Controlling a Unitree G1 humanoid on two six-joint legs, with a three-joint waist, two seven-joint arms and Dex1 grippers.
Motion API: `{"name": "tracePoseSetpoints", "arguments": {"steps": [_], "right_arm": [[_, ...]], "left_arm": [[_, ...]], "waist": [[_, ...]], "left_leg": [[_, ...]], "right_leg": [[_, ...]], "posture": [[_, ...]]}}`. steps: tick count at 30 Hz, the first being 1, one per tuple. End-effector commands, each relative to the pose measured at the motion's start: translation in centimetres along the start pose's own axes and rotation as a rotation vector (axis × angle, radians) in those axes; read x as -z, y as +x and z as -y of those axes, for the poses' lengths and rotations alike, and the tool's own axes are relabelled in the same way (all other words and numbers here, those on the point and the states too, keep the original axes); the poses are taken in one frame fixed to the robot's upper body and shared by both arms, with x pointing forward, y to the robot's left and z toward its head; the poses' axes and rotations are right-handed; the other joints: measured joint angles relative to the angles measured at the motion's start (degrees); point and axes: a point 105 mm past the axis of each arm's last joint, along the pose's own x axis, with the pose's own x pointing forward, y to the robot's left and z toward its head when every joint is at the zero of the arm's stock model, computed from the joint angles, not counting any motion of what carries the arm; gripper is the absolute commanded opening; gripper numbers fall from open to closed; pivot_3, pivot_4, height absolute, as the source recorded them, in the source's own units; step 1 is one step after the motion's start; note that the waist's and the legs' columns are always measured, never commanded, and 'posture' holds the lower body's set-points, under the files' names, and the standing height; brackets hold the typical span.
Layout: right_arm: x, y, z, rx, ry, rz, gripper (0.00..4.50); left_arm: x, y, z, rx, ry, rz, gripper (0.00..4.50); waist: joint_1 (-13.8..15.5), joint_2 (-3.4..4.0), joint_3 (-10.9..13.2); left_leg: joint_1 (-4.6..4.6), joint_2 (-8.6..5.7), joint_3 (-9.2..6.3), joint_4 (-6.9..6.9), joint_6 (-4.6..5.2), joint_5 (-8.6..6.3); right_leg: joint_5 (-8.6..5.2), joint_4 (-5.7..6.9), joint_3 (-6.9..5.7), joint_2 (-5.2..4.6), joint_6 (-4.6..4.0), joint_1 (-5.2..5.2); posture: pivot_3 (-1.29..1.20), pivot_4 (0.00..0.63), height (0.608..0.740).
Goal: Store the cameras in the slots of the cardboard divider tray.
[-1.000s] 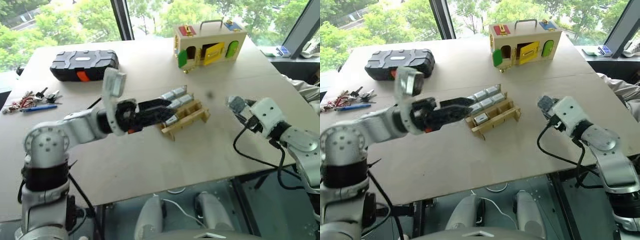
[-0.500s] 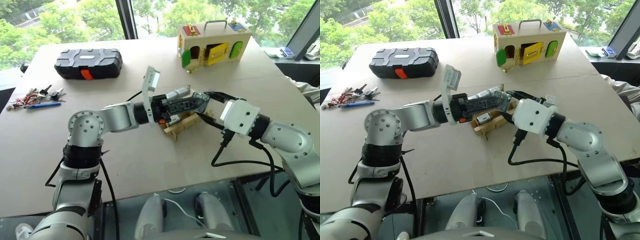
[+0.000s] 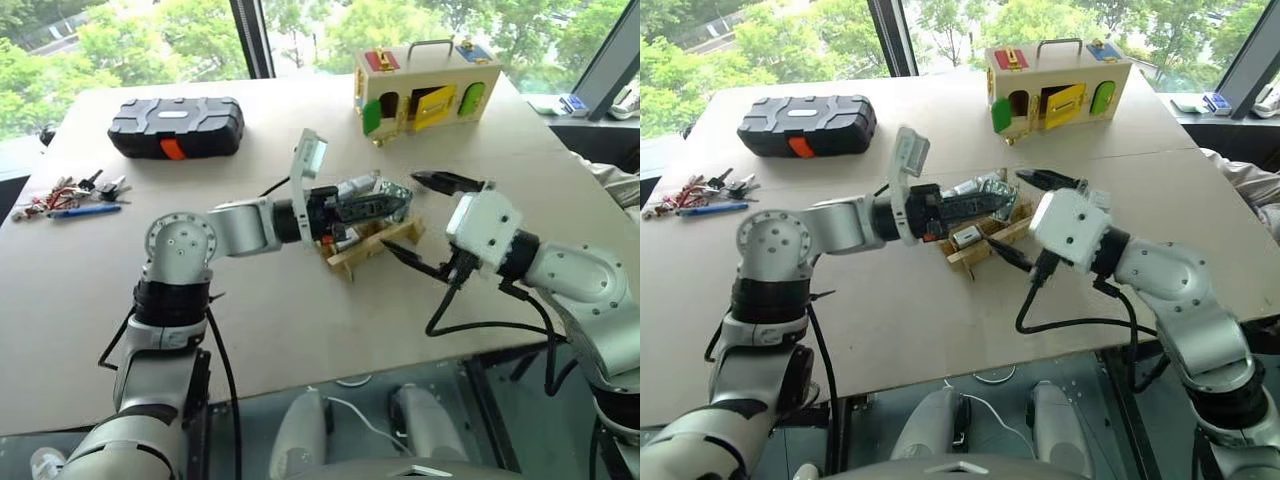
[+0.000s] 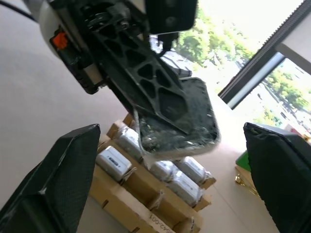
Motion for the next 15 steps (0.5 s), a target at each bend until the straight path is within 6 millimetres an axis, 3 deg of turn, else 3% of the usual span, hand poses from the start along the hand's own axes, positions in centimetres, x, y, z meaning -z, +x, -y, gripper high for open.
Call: {"name": "tracePoseSetpoints", "arguments": {"steps": [1, 4, 7, 11, 15], "right_arm": [[2.4, -3.4, 2.2, 0.051, -0.001, -0.089, 4.50], [4.1, -6.7, 2.7, -0.041, 0.078, -0.137, 4.50], [4.5, -8.4, 3.9, -0.071, 0.088, -0.142, 4.50], [4.6, -9.5, 4.8, -0.083, 0.131, -0.114, 4.50], [4.5, -9.1, 4.7, -0.096, 0.121, -0.106, 4.50]], "left_arm": [[-2.0, 0.3, -0.3, -0.089, 0.190, 0.017, 0.84], [-2.9, 1.5, -1.6, -0.214, 0.374, -0.005, 0.84], [-2.0, 2.4, -2.5, -0.214, 0.374, -0.171, 0.84], [-2.3, 3.2, -3.7, -0.207, 0.428, -0.250, 0.84], [-1.9, 3.5, -5.4, -0.233, 0.472, -0.347, 0.84]], "waist": [[0.3, 0.00, 0.0], [0.8, 0.01, 0.0], [0.8, 0.00, 0.0], [0.1, 0.00, 0.0], [-0.6, 0.01, 0.0]], "left_leg": [[-0.02, -0.03, 0.00, 0.00, 0.00, 0.00], [-0.03, -0.13, 0.07, -0.01, 0.01, 0.00], [-0.02, -0.17, 0.08, 0.00, 0.01, -0.01], [0.02, -0.13, 0.02, -0.01, 0.02, 0.00], [0.00, -0.09, -0.03, -0.04, 0.02, 0.00]], "right_leg": [[0.00, -0.04, 0.00, -0.01, 0.00, 0.01], [0.00, -0.10, 0.14, -0.05, 0.00, 0.02], [0.00, -0.10, 0.23, -0.04, 0.01, 0.02], [-0.13, -0.04, 0.24, 0.07, 0.22, 0.01], [-0.14, -0.03, 0.24, 0.13, 0.21, 0.00]], "posture": [[0.00, 0.150, 0.740], [0.00, 0.150, 0.740], [0.00, 0.150, 0.740], [0.00, 0.150, 0.740], [0.00, 0.150, 0.740]]}}
